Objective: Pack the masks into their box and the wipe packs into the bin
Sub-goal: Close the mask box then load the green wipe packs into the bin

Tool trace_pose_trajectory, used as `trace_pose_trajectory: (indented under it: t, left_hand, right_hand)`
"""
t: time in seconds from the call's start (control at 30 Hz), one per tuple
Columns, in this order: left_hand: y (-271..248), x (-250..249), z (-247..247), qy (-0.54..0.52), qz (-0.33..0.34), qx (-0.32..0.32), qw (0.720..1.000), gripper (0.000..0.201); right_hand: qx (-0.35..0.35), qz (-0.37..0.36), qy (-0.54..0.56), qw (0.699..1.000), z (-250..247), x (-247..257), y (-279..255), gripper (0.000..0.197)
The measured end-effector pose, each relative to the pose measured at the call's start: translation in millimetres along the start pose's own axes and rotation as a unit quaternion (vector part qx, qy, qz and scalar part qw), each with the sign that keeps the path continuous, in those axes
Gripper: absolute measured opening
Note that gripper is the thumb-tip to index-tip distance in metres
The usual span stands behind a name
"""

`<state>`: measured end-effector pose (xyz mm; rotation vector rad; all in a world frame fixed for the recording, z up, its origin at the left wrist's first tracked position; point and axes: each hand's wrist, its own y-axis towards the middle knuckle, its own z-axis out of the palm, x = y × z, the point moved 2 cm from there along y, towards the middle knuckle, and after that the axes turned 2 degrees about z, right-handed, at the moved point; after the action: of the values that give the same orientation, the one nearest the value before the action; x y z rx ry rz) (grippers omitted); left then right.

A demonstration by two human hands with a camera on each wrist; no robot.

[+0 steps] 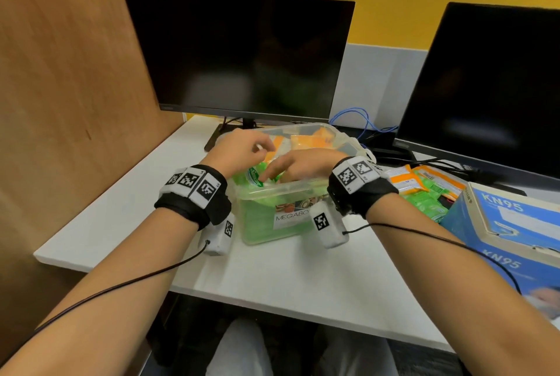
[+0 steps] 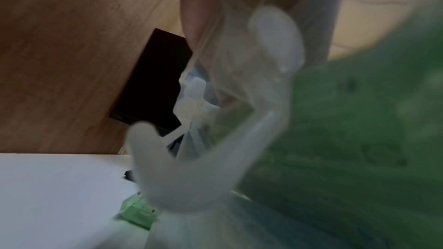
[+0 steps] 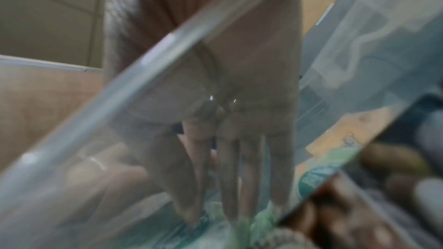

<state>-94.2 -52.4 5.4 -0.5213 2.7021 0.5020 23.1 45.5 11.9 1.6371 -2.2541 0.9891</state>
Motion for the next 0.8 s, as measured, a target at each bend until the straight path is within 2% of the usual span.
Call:
trace_pose_trajectory:
  t: [0.03, 0.07, 0.1, 0.17, 0.2, 0.27, 0.33, 0.37, 0.43, 0.5, 0.57, 0.6, 0.7, 0.8]
  left_hand:
    - [-1, -2, 0, 0.009, -0.002, 0.040, 0.999, 0.025]
    - [-1, -3, 0, 0.033, -0.004, 0.081, 0.996, 0.027]
    - [-1, -3, 1, 0.066, -0.006, 0.118, 0.991, 0.031]
    - [-1, -1, 4, 0.159, -0.016, 0.182, 0.970, 0.039]
    - [0, 0, 5, 0.197, -0.020, 0.202, 0.959, 0.042]
    - [2, 1, 7, 0.226, -0.026, 0.222, 0.948, 0.046]
    - [4, 0, 8, 0.226, -0.018, 0.231, 0.946, 0.046]
    - [5, 0, 9, 0.223, -0.015, 0.233, 0.946, 0.046]
    - [6, 0, 9, 0.218, -0.015, 0.237, 0.947, 0.045]
    - [6, -2, 8, 0.217, -0.014, 0.239, 0.946, 0.043]
    - [6, -3, 7, 0.223, -0.010, 0.242, 0.944, 0.041]
    - [5, -3, 7, 0.225, -0.009, 0.244, 0.943, 0.041]
    - [5, -4, 6, 0.219, -0.010, 0.248, 0.944, 0.043]
    - [6, -3, 6, 0.207, -0.018, 0.247, 0.947, 0.046]
  right_hand:
    - [-0.042, -0.024, 0.048, 0.998, -2, -2, -1, 0.034]
    - [-0.128, -0.045, 0.086, 0.987, -7, -7, -2, 0.027]
    - [-0.240, -0.053, 0.111, 0.963, -14, -17, -4, 0.022]
    - [-0.459, -0.028, 0.142, 0.876, -31, -44, -16, 0.019]
    - [-0.539, -0.004, 0.155, 0.828, -39, -61, -26, 0.018]
    - [-0.623, 0.080, 0.201, 0.752, -48, -106, -45, 0.016]
    - [-0.637, 0.163, 0.274, 0.702, -48, -156, -52, 0.013]
    - [-0.617, 0.202, 0.281, 0.707, -44, -175, -49, 0.016]
    - [-0.516, 0.249, 0.264, 0.776, -32, -198, -35, 0.016]
    - [-0.396, 0.257, 0.223, 0.853, -17, -202, -19, 0.022]
    - [-0.321, 0.265, 0.119, 0.902, -9, -188, -10, 0.027]
    - [-0.291, 0.266, 0.055, 0.917, -7, -170, -12, 0.030]
    - [-0.199, 0.273, -0.041, 0.940, 2, -128, -32, 0.044]
    - [-0.200, 0.281, -0.168, 0.923, 18, -100, -61, 0.065]
